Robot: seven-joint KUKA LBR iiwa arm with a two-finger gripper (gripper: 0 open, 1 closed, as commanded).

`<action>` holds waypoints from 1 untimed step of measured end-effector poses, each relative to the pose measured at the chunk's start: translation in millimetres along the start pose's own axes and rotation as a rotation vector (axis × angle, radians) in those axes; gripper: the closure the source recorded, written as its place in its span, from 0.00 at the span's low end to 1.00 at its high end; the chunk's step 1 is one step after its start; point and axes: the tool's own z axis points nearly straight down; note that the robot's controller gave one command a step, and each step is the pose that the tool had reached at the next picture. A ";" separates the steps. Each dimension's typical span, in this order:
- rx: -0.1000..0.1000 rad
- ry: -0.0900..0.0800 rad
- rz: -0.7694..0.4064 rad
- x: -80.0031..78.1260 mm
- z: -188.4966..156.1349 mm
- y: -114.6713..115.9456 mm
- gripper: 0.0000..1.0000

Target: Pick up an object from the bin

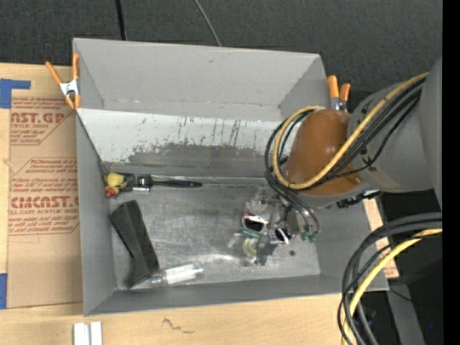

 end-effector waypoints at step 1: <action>0.002 -0.005 -0.058 8.8 25.8 3.8 0.00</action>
Offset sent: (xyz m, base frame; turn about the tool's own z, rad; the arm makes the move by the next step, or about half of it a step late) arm -0.0396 0.0238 -0.0289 0.0643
